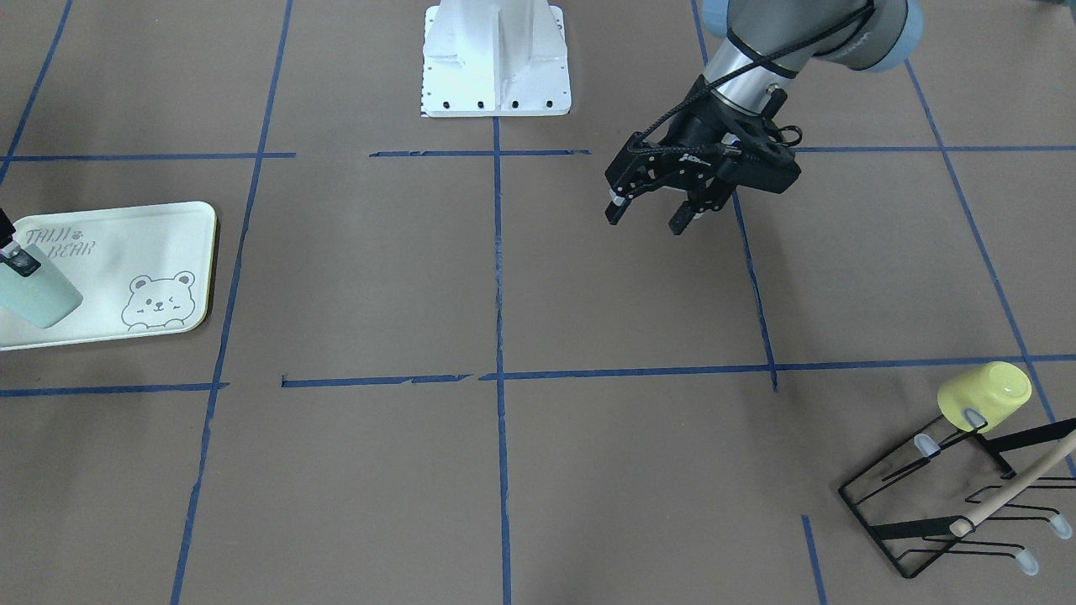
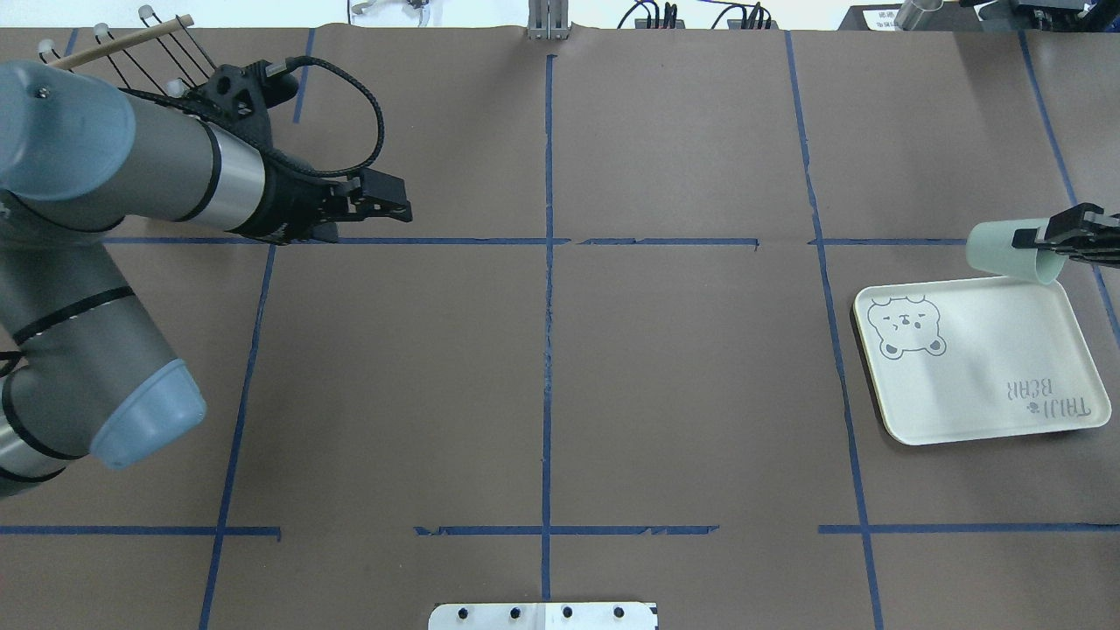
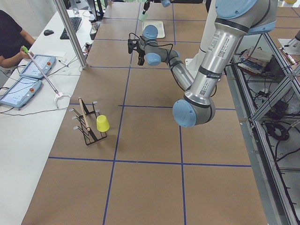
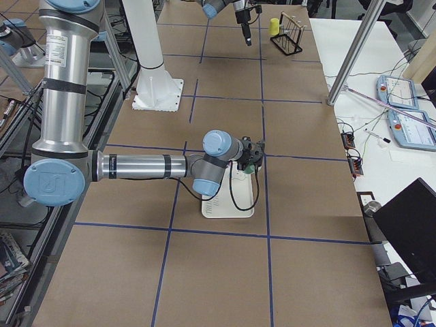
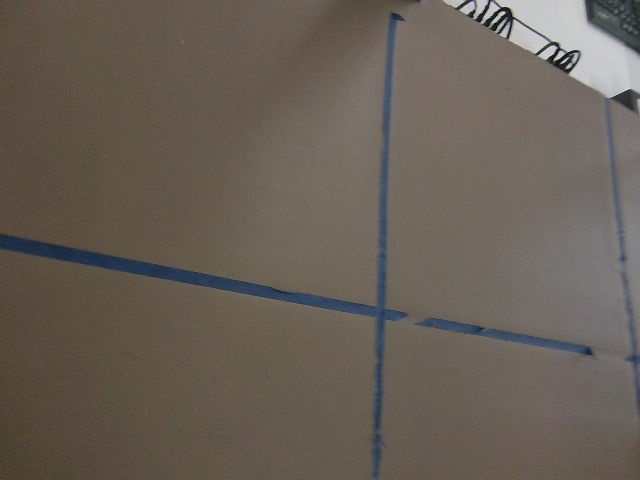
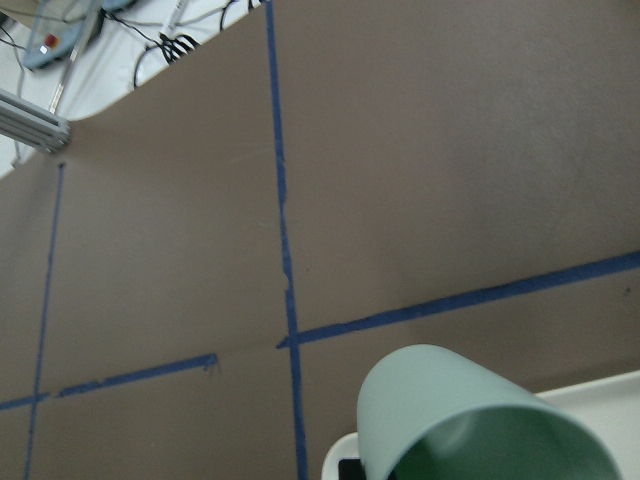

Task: Left arm grabs green cup and hands to right arm on tray

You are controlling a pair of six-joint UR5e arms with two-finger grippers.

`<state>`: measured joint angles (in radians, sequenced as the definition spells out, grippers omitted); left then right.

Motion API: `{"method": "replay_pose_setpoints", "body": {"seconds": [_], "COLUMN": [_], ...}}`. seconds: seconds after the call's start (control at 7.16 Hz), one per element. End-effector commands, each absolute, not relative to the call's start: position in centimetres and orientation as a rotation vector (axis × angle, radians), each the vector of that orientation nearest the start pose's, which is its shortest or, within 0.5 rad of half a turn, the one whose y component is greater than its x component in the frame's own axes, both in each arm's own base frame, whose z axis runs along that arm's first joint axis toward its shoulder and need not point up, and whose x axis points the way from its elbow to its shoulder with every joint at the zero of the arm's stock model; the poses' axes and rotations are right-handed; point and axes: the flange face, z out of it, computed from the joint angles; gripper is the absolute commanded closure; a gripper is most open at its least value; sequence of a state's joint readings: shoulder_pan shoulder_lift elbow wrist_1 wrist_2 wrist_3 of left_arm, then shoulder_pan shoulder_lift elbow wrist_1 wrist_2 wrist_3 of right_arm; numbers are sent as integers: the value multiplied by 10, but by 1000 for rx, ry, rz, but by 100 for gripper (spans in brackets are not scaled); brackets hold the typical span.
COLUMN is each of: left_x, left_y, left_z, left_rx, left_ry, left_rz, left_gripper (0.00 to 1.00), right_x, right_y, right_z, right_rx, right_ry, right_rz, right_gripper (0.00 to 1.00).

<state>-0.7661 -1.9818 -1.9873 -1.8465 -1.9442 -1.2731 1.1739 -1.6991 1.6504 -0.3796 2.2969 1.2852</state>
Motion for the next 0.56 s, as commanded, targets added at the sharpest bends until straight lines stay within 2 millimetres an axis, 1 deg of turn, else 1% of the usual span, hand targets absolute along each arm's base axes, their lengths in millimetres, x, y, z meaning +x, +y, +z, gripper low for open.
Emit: {"method": "replay_pose_setpoints", "body": {"seconds": [0.0,0.14,0.28,0.42], "left_x": [278,264,259,257], "left_y": [-458,-456,-457,-454], "left_z": [242,252,251,254], "left_rx": [326,337,342,340], "left_ry": [895,862,863,861], "left_rz": [-62,-34,-39,-39], "left_gripper": [0,0,0,0], "right_x": [-141,-162,-162,-170], "right_y": [-437,-436,-434,-436], "right_z": [569,573,574,569], "right_rx": [108,63,71,42], "right_ry": [-1105,-1040,-1025,-1006], "right_rz": [229,158,119,114], "right_gripper": [100,100,100,100]}}
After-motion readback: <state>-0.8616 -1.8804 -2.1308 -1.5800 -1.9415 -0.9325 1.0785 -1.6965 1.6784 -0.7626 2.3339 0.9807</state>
